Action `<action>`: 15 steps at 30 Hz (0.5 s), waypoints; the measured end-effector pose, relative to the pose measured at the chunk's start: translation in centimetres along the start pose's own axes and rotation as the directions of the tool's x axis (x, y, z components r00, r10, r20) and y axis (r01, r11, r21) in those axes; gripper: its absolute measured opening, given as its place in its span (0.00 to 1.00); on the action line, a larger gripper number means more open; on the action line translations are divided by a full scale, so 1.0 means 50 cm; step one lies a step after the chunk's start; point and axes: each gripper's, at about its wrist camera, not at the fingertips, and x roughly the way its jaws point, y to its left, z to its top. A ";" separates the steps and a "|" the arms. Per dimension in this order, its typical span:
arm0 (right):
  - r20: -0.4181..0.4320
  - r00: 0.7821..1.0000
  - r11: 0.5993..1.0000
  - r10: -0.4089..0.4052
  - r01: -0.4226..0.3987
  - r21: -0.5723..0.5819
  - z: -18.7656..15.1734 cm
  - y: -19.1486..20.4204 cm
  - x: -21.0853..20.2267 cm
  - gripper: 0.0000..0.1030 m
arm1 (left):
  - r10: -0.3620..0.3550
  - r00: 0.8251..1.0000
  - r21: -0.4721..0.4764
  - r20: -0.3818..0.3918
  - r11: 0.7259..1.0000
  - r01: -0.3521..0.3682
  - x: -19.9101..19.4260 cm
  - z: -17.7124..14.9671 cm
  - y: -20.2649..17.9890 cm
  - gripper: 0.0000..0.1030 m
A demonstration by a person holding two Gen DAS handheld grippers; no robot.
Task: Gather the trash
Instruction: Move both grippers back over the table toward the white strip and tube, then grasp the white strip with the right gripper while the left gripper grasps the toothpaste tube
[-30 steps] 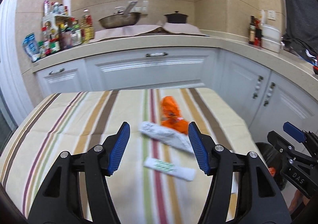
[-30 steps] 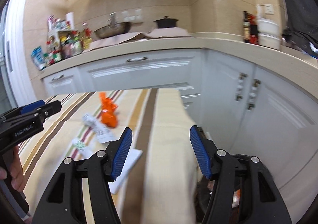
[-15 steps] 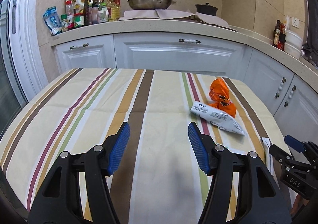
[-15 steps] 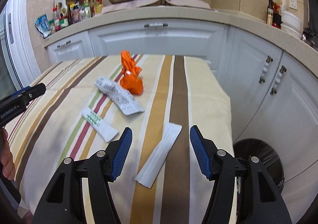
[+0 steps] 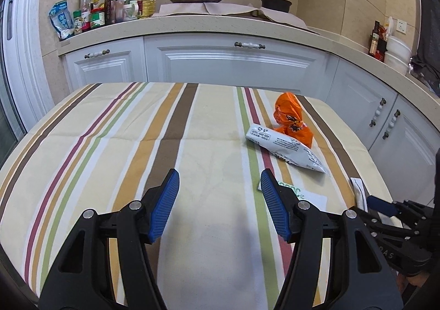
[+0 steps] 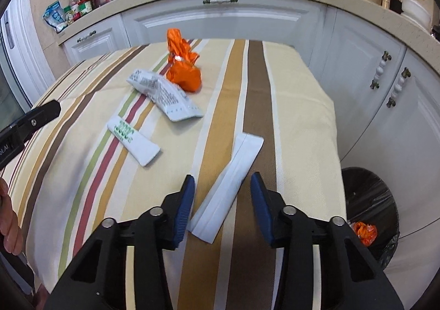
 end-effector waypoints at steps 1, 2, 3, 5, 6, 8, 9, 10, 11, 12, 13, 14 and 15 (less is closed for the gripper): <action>0.001 1.000 1.000 -0.003 0.003 -0.002 -0.001 0.000 -0.002 0.35 | -0.003 1.000 0.003 -0.002 1.000 0.003 0.000 -0.001 -0.004 0.58; 0.002 1.000 1.000 -0.004 0.004 -0.007 -0.002 -0.001 -0.004 0.33 | -0.004 1.000 0.006 -0.004 1.000 0.004 0.001 -0.002 -0.008 0.58; 0.003 1.000 1.000 0.001 -0.001 -0.004 -0.002 -0.003 -0.005 0.27 | -0.007 1.000 0.010 -0.007 1.000 0.007 0.002 -0.002 -0.013 0.58; 0.008 1.000 1.000 0.004 -0.004 0.001 -0.004 -0.008 -0.007 0.20 | -0.014 1.000 0.013 -0.015 1.000 0.014 0.005 -0.005 -0.022 0.58; 0.011 1.000 1.000 0.008 -0.008 0.006 -0.006 -0.011 -0.008 0.19 | -0.020 1.000 0.015 -0.020 1.000 0.020 0.007 -0.006 -0.027 0.58; 0.018 1.000 1.000 0.009 -0.009 0.005 -0.009 -0.012 -0.011 0.18 | -0.027 0.999 0.021 -0.030 0.999 0.028 0.010 -0.010 -0.038 0.58; 0.024 1.000 1.000 0.010 -0.010 0.006 -0.009 -0.013 -0.012 0.18 | -0.030 0.999 0.026 -0.036 0.999 0.031 0.013 -0.011 -0.045 0.58; 0.031 0.999 1.000 0.015 -0.015 0.010 -0.010 -0.015 -0.014 0.18 | -0.034 0.999 0.028 -0.041 0.999 0.035 0.014 -0.013 -0.050 0.59; 0.038 0.999 1.000 0.015 -0.015 0.012 -0.011 -0.018 -0.018 0.18 | -0.039 0.998 0.032 -0.048 0.999 0.040 0.017 -0.014 -0.057 0.59; 0.044 0.999 1.000 0.013 -0.013 0.014 -0.011 -0.021 -0.020 0.18 | -0.042 0.998 0.034 -0.053 0.998 0.044 0.019 -0.015 -0.062 0.59; 0.054 0.998 1.000 0.012 -0.013 0.017 -0.012 -0.025 -0.024 0.18 | -0.046 0.997 0.038 -0.058 0.998 0.048 0.022 -0.016 -0.069 0.59; 0.062 0.998 1.000 0.013 -0.015 0.019 -0.012 -0.028 -0.027 0.18 | -0.050 0.997 0.042 -0.063 0.998 0.052 0.024 -0.017 -0.076 0.59; 0.073 0.997 1.000 0.014 -0.016 0.025 -0.012 -0.034 -0.034 0.18 | -0.054 0.996 0.046 -0.067 0.997 0.057 0.027 -0.018 -0.083 0.59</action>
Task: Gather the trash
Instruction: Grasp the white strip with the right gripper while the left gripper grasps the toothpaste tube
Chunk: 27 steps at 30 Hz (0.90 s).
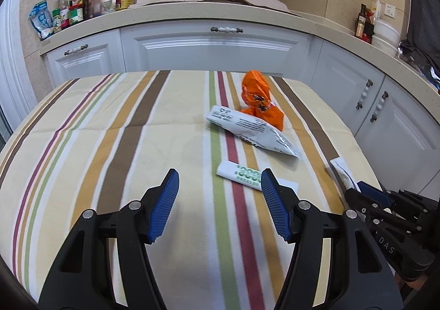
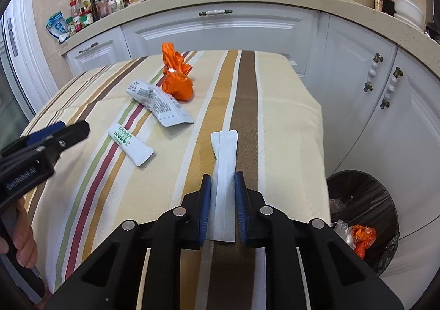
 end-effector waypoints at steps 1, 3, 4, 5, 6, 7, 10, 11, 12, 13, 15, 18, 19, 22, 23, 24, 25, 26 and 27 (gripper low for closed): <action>0.008 1.000 1.000 -0.001 0.001 0.002 0.001 -0.004 -0.004 0.18 | -0.005 1.000 0.004 -0.005 1.000 0.005 0.004 0.000 -0.009 0.59; 0.025 1.000 1.000 -0.004 0.003 0.006 0.002 -0.012 -0.014 0.18 | -0.016 1.000 0.011 -0.013 1.000 0.016 0.010 0.000 -0.024 0.60; 0.034 0.999 1.000 -0.004 0.004 0.010 0.002 -0.017 -0.019 0.18 | -0.023 1.000 0.017 -0.020 1.000 0.023 0.014 0.000 -0.034 0.65; 0.038 0.999 1.000 -0.004 0.003 0.014 0.001 -0.021 -0.021 0.18 | -0.029 0.999 0.022 -0.025 0.999 0.029 0.018 0.000 -0.044 0.68; 0.045 0.999 1.000 -0.003 0.002 0.019 0.001 -0.027 -0.025 0.18 | -0.033 0.999 0.029 -0.030 0.999 0.034 0.022 -0.001 -0.054 0.68; 0.050 0.999 1.000 -0.003 0.001 0.025 0.000 -0.033 -0.029 0.18 | -0.035 0.999 0.036 -0.034 0.999 0.036 0.026 -0.002 -0.063 0.68; 0.061 0.998 0.999 0.001 -0.003 0.039 -0.002 -0.048 -0.037 0.18 | -0.025 0.998 0.060 -0.052 0.998 0.028 0.045 -0.003 -0.086 0.68; 0.067 0.998 0.999 0.001 -0.004 0.046 -0.003 -0.055 -0.040 0.18 | -0.021 0.998 0.060 -0.063 0.998 0.025 0.052 -0.003 -0.091 0.68; 0.070 0.998 0.999 0.001 -0.004 0.050 -0.004 -0.059 -0.042 0.18 | -0.017 0.997 0.058 -0.075 0.998 0.021 0.059 -0.003 -0.094 0.68; 0.075 0.997 0.998 0.000 -0.004 0.055 -0.005 -0.065 -0.045 0.18 | -0.013 0.996 0.052 -0.091 0.999 0.017 0.069 -0.002 -0.096 0.68; 0.084 0.996 0.998 -0.001 -0.004 0.066 -0.006 -0.076 -0.051 0.18 | -0.004 0.994 0.046 -0.110 0.999 0.009 0.082 -0.001 -0.099 0.68; 0.096 0.995 0.997 -0.004 -0.004 0.080 -0.007 -0.090 -0.058 0.18 | 0.018 0.991 0.048 -0.130 0.999 -0.012 0.102 0.003 -0.106 0.68; 0.098 0.995 0.996 -0.005 -0.003 0.084 -0.009 -0.092 -0.060 0.18 | 0.022 0.990 0.050 -0.141 0.999 -0.016 0.108 0.005 -0.107 0.68; 0.100 0.995 0.996 -0.005 -0.004 0.090 -0.009 -0.100 -0.061 0.18 | 0.029 0.982 0.041 -0.185 0.999 -0.022 0.128 0.006 -0.104 0.68; 0.101 0.995 0.996 -0.005 -0.004 0.092 -0.011 -0.102 -0.061 0.18 | 0.032 0.981 0.038 -0.191 0.999 -0.025 0.130 0.005 -0.101 0.68; 0.102 0.995 0.995 -0.004 -0.006 0.095 -0.012 -0.104 -0.062 0.18 | 0.036 0.981 0.041 -0.189 0.999 -0.029 0.130 0.006 -0.100 0.68; 0.103 0.995 0.995 -0.003 -0.007 0.096 -0.013 -0.105 -0.063 0.18 | 0.044 0.981 0.045 -0.190 0.998 -0.037 0.130 0.005 -0.097 0.68; 0.105 0.995 0.995 -0.002 -0.008 0.096 -0.013 -0.105 -0.064 0.18 | 0.037 0.981 0.041 -0.192 0.999 -0.030 0.128 0.003 -0.092 0.68; 0.107 0.994 0.995 -0.001 -0.010 0.096 -0.013 -0.105 -0.065 0.18 | 0.038 0.981 0.039 -0.190 0.999 -0.031 0.124 0.001 -0.084 0.68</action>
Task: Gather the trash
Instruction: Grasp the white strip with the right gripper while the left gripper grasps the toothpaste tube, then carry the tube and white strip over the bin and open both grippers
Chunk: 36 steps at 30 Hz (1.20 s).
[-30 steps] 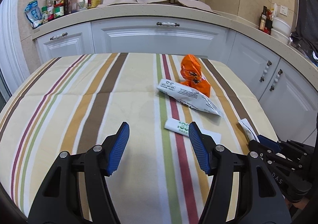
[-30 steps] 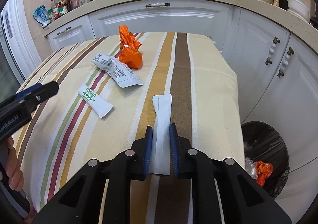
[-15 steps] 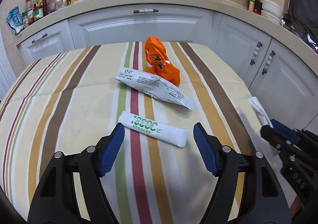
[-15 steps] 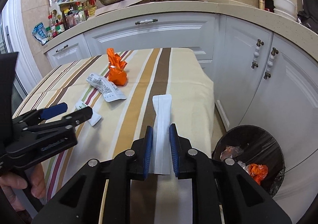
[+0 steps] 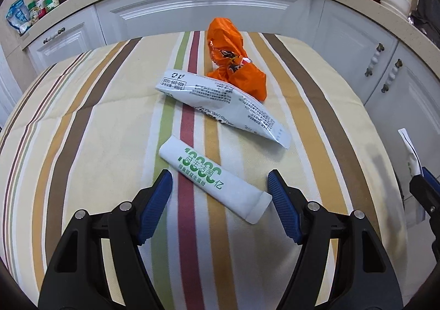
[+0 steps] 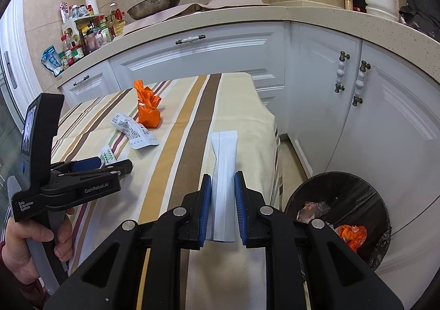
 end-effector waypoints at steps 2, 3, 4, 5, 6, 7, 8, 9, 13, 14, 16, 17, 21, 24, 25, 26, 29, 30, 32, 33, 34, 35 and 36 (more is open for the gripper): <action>0.004 1.000 1.000 0.003 -0.003 0.000 0.001 -0.001 -0.002 0.18 | -0.001 1.000 -0.004 0.000 1.000 0.001 -0.005 -0.007 0.015 0.68; 0.006 1.000 1.000 0.004 -0.004 -0.001 0.002 0.000 -0.002 0.18 | -0.001 1.000 -0.003 0.000 1.000 0.001 -0.008 -0.010 0.021 0.67; 0.007 1.000 1.000 0.005 -0.005 -0.002 0.003 0.000 -0.002 0.18 | -0.001 1.000 -0.004 0.001 1.000 0.001 -0.012 -0.014 0.029 0.63; 0.007 1.000 1.000 0.007 -0.007 -0.003 0.004 0.002 -0.001 0.18 | -0.005 1.000 -0.002 0.005 1.000 0.005 -0.017 -0.018 0.036 0.59; 0.008 1.000 1.000 0.008 -0.008 -0.004 0.003 0.003 -0.001 0.18 | -0.006 1.000 -0.001 0.006 1.000 0.006 -0.019 -0.019 0.041 0.56; 0.007 1.000 1.000 0.009 -0.009 -0.007 0.003 0.005 0.000 0.18 | -0.012 1.000 0.003 0.010 1.000 0.012 -0.023 -0.022 0.048 0.52; 0.007 1.000 1.000 0.010 -0.010 -0.009 0.004 0.008 0.000 0.18 | -0.011 1.000 0.005 0.012 1.000 0.011 -0.025 -0.024 0.053 0.46; 0.007 1.000 1.000 0.010 -0.010 -0.012 0.004 0.010 0.001 0.18 | -0.013 1.000 0.005 0.014 1.000 0.013 -0.028 -0.026 0.059 0.43; 0.008 1.000 1.000 0.011 -0.011 -0.023 0.006 0.019 0.001 0.18 | -0.026 0.999 -0.009 0.022 1.000 0.026 -0.034 -0.031 0.080 0.24; 0.008 1.000 1.000 0.010 -0.010 -0.026 0.007 0.023 0.000 0.18 | -0.031 0.999 -0.013 0.023 0.999 0.031 -0.035 -0.031 0.085 0.22; 0.011 1.000 0.999 0.010 -0.010 -0.032 0.009 0.028 0.000 0.18 | -0.043 0.999 -0.023 0.026 0.999 0.043 -0.036 -0.032 0.094 0.21; 0.013 1.000 0.999 0.010 -0.009 -0.034 0.009 0.030 -0.001 0.18 | -0.044 0.999 -0.025 0.028 0.999 0.044 -0.037 -0.033 0.097 0.21; 0.017 1.000 0.999 0.008 -0.007 -0.040 0.009 0.036 -0.003 0.18 | -0.046 0.998 -0.032 0.044 0.998 0.048 -0.048 -0.037 0.107 0.20; 0.027 1.000 0.999 0.006 -0.005 -0.044 0.011 0.040 -0.008 0.18 | -0.044 0.997 -0.027 0.059 0.999 0.045 -0.065 -0.044 0.115 0.20; 0.031 1.000 0.999 0.005 -0.004 -0.044 0.012 0.042 -0.010 0.18 | -0.045 0.997 -0.027 0.065 0.999 0.047 -0.072 -0.045 0.116 0.20; 0.038 0.999 0.999 0.005 -0.003 -0.045 0.013 0.042 -0.013 0.18 | -0.047 0.996 -0.026 0.072 0.998 0.049 -0.079 -0.047 0.117 0.20; 0.050 0.999 0.999 -0.001 0.003 -0.048 0.015 0.042 -0.020 0.18 | -0.058 0.993 -0.014 0.101 0.998 0.060 -0.106 -0.045 0.113 0.20; 0.053 0.999 0.999 -0.003 0.005 -0.048 0.014 0.041 -0.023 0.18 | -0.064 0.992 -0.009 0.109 0.998 0.065 -0.112 -0.044 0.109 0.20; 0.061 0.998 0.999 -0.010 0.013 -0.044 0.014 0.037 -0.029 0.18 | -0.088 0.988 0.006 0.125 0.996 0.088 -0.130 -0.041 0.094 0.20; 0.067 0.998 0.999 -0.017 0.020 -0.041 0.013 0.031 -0.034 0.18 | -0.101 0.986 0.017 0.135 0.995 0.099 -0.137 -0.039 0.084 0.20; 0.071 0.997 0.999 -0.022 0.025 -0.037 0.013 0.028 -0.037 0.18 | -0.112 0.983 0.029 0.143 0.994 0.109 -0.144 -0.037 0.072 0.20; 0.077 0.997 0.999 -0.032 0.034 -0.031 0.012 0.021 -0.043 0.18 | -0.123 0.981 0.039 0.151 0.992 0.118 -0.148 -0.034 0.059 0.20; 0.082 0.996 0.999 -0.040 0.042 -0.025 0.012 0.016 -0.047 0.18 | -0.133 0.979 0.047 0.157 0.991 0.127 -0.152 -0.032 0.049 0.20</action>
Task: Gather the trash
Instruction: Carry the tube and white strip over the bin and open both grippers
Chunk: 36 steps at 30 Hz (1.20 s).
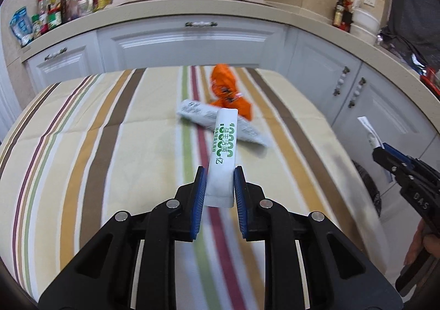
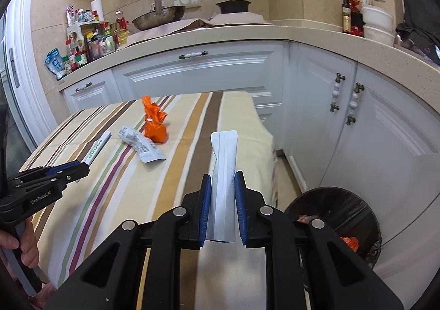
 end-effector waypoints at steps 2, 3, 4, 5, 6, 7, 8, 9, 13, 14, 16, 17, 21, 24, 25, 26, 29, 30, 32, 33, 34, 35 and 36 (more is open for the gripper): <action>0.013 1.000 1.000 -0.022 0.021 0.015 0.000 -0.018 -0.014 0.18 | -0.032 0.999 0.022 0.019 0.999 0.032 -0.008 0.007 -0.031 0.20; 0.022 0.999 0.999 -0.033 0.033 0.021 0.000 -0.028 -0.021 0.18 | -0.047 0.998 0.034 0.032 0.998 0.046 -0.012 0.012 -0.048 0.20; 0.030 0.999 0.999 -0.044 0.043 0.027 -0.001 -0.037 -0.029 0.18 | -0.058 0.997 0.044 0.043 0.997 0.056 -0.015 0.015 -0.063 0.20; 0.040 0.997 0.998 -0.059 0.058 0.035 -0.001 -0.048 -0.038 0.18 | -0.068 0.996 0.056 0.057 0.996 0.065 -0.019 0.019 -0.079 0.20; 0.047 0.996 0.997 -0.071 0.069 0.040 0.000 -0.055 -0.043 0.18 | -0.079 0.994 0.069 0.071 0.995 0.074 -0.023 0.024 -0.096 0.20; 0.059 0.994 0.995 -0.087 0.084 0.049 0.000 -0.068 -0.052 0.18 | -0.096 0.991 0.085 0.090 0.993 0.088 -0.029 0.030 -0.118 0.20; 0.071 0.992 0.993 -0.103 0.099 0.059 0.000 -0.081 -0.061 0.18 | -0.110 0.989 0.098 0.103 0.990 0.100 -0.033 0.034 -0.134 0.20; 0.078 0.990 0.992 -0.114 0.109 0.066 -0.001 -0.089 -0.067 0.18 | -0.123 0.986 0.111 0.112 0.988 0.111 -0.037 0.038 -0.150 0.20; 0.107 0.980 0.982 -0.170 0.159 0.104 -0.005 -0.136 -0.097 0.18 | -0.180 0.972 0.175 0.152 0.973 0.152 -0.044 0.052 -0.232 0.20; 0.112 0.977 0.979 -0.182 0.170 0.113 -0.007 -0.147 -0.102 0.18 | -0.192 0.969 0.188 0.156 0.969 0.162 -0.044 0.053 -0.251 0.20; 0.123 0.970 0.972 -0.209 0.192 0.133 -0.012 -0.172 -0.117 0.18 | -0.220 0.962 0.205 0.160 0.961 0.185 -0.040 0.056 -0.289 0.20; 0.126 0.967 0.969 -0.220 0.202 0.140 -0.015 -0.183 -0.123 0.18 | -0.231 0.959 0.218 0.166 0.957 0.193 -0.037 0.056 -0.312 0.20; 0.136 0.957 0.960 -0.257 0.236 0.154 -0.020 -0.217 -0.139 0.18 | -0.254 0.950 0.256 0.183 0.945 0.203 -0.029 0.054 -0.374 0.20; 0.142 0.949 0.953 -0.282 0.260 0.157 -0.022 -0.240 -0.146 0.18 | -0.272 0.946 0.274 0.176 0.937 0.218 -0.018 0.055 -0.418 0.20; 0.144 0.946 0.951 -0.290 0.267 0.158 -0.022 -0.249 -0.146 0.18 | -0.279 0.945 0.280 0.172 0.933 0.225 -0.012 0.057 -0.436 0.20; 0.146 0.944 0.948 -0.296 0.273 0.162 -0.023 -0.259 -0.146 0.18 | -0.284 0.943 0.287 0.171 0.930 0.228 -0.007 0.057 -0.451 0.20; 0.139 0.941 0.944 -0.308 0.283 0.171 -0.024 -0.287 -0.135 0.18 | -0.290 0.943 0.304 0.164 0.924 0.231 0.012 0.055 -0.489 0.20; 0.136 0.941 0.943 -0.310 0.286 0.173 -0.025 -0.293 -0.132 0.18 | -0.291 0.943 0.307 0.159 0.923 0.233 0.020 0.054 -0.501 0.20; 0.129 0.940 0.940 -0.315 0.291 0.177 -0.030 -0.312 -0.122 0.18 | -0.288 0.946 0.317 0.151 0.920 0.229 0.039 0.052 -0.528 0.20; 0.125 0.940 0.939 -0.318 0.294 0.178 -0.032 -0.319 -0.118 0.18 | -0.285 0.947 0.321 0.147 0.919 0.227 0.048 0.052 -0.535 0.20; 0.122 0.940 0.938 -0.320 0.296 0.181 -0.035 -0.328 -0.112 0.18 | -0.280 0.949 0.325 0.143 0.919 0.222 0.059 0.050 -0.545 0.21; 0.120 0.939 0.936 -0.323 0.298 0.185 -0.037 -0.337 -0.106 0.20 | -0.275 0.951 0.327 0.138 0.919 0.219 0.070 0.048 -0.554 0.21; 0.117 0.939 0.936 -0.324 0.299 0.188 -0.040 -0.342 -0.100 0.25 | -0.267 0.954 0.328 0.134 0.921 0.212 0.080 0.046 -0.561 0.21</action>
